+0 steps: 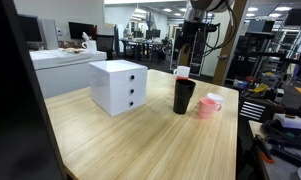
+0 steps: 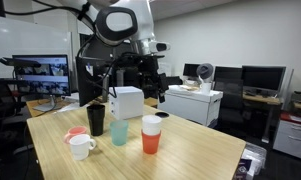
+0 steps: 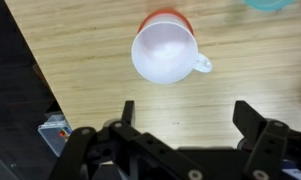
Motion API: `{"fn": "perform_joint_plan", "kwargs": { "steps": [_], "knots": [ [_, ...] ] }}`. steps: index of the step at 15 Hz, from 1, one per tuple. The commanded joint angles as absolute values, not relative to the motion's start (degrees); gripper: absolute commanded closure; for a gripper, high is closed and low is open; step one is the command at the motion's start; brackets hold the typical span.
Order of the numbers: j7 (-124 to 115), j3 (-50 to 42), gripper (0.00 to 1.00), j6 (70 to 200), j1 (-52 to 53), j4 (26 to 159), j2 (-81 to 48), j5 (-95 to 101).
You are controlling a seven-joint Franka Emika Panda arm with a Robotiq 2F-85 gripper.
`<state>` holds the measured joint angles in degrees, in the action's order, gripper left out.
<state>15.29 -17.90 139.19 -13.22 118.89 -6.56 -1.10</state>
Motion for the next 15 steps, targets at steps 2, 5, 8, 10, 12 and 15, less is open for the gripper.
{"fn": "perform_joint_plan", "kwargs": {
  "steps": [2,5,8,10,12,15],
  "knots": [
    [18.44,-14.72,0.0,133.61,-15.66,112.15,-14.2,-4.17],
    [17.64,-13.67,0.0,130.38,-16.27,110.25,-16.86,-3.0],
    [16.72,-13.19,0.0,128.01,-16.51,109.44,-18.47,-2.14],
    [16.34,-13.05,0.0,126.89,-16.44,108.8,-19.02,-1.69],
    [15.89,-13.0,0.0,125.94,-16.25,108.67,-19.08,-1.2],
    [15.48,-12.76,0.0,126.19,-15.83,109.01,-18.12,-0.54]
  ]
}}
